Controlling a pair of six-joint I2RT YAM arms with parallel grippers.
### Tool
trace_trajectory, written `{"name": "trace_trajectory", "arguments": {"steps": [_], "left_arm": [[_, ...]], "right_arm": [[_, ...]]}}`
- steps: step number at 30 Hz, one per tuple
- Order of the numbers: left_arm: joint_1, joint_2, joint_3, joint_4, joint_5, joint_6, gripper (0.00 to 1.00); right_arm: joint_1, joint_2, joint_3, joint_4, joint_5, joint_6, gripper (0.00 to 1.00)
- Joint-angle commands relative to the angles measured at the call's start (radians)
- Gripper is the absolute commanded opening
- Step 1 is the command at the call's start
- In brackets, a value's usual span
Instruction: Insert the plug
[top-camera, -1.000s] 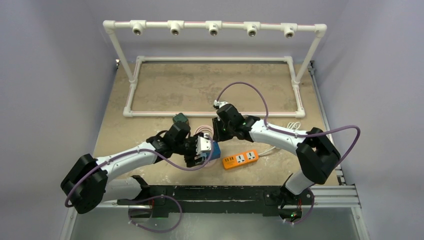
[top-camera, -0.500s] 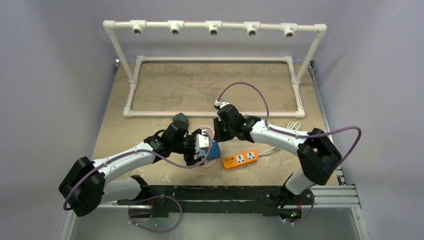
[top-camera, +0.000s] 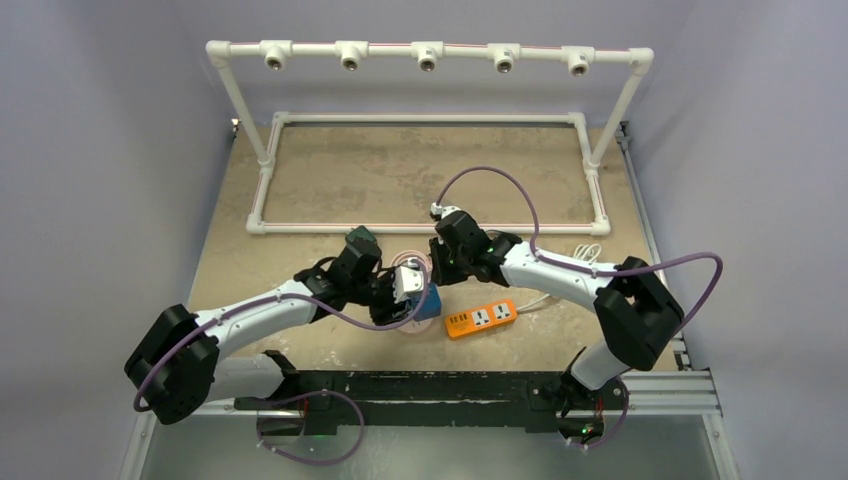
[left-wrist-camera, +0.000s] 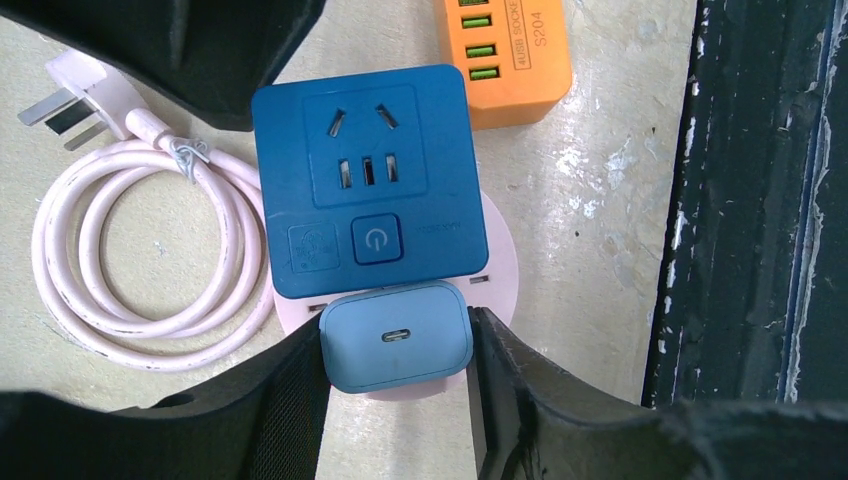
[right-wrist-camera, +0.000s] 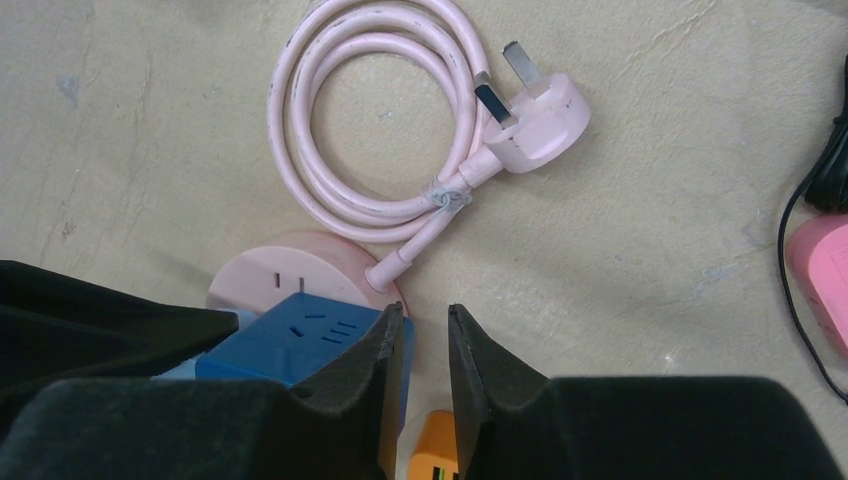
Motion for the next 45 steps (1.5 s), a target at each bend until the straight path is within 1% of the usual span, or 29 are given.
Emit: {"name": "trace_trajectory", "arguments": {"steps": [1, 7, 12, 19, 24, 27, 30, 32, 34, 37, 40, 45], "left_arm": [[0.0, -0.019, 0.039, -0.01, -0.011, 0.035, 0.42], [0.001, -0.059, 0.001, -0.055, -0.008, 0.149, 0.42], [0.01, -0.05, -0.024, -0.037, -0.032, 0.2, 0.42], [0.074, -0.054, -0.079, 0.019, 0.024, 0.257, 0.44], [0.136, -0.035, -0.106, 0.008, 0.083, 0.314, 0.46], [0.165, -0.023, -0.119, 0.007, 0.108, 0.34, 0.47], [0.183, -0.004, -0.125, 0.011, 0.136, 0.355, 0.48], [0.196, 0.011, -0.123, 0.011, 0.155, 0.365, 0.48], [0.205, 0.02, -0.124, 0.012, 0.163, 0.372, 0.49], [0.217, 0.024, -0.125, 0.017, 0.175, 0.369, 0.5], [0.222, 0.029, -0.115, 0.02, 0.171, 0.352, 0.51], [0.222, 0.013, -0.064, -0.032, 0.181, 0.358, 0.51]], "right_arm": [[0.003, -0.055, -0.014, -0.01, 0.02, 0.011, 0.24], [0.003, -0.079, -0.031, -0.024, 0.029, 0.019, 0.19], [0.003, -0.095, -0.032, -0.035, 0.035, 0.021, 0.17], [0.003, -0.122, -0.02, -0.045, 0.044, 0.03, 0.16], [0.003, -0.16, -0.001, -0.045, 0.035, 0.041, 0.16], [0.003, -0.198, 0.012, -0.024, -0.011, 0.035, 0.16], [0.003, -0.24, 0.01, 0.055, -0.053, -0.011, 0.17], [0.006, -0.269, -0.014, 0.12, -0.12, -0.028, 0.14], [0.009, -0.281, -0.028, 0.164, -0.176, -0.04, 0.09], [0.025, -0.251, -0.025, 0.191, -0.245, -0.056, 0.04], [0.039, -0.21, -0.025, 0.225, -0.299, -0.057, 0.03], [0.045, -0.148, -0.02, 0.263, -0.36, -0.055, 0.01]]}}
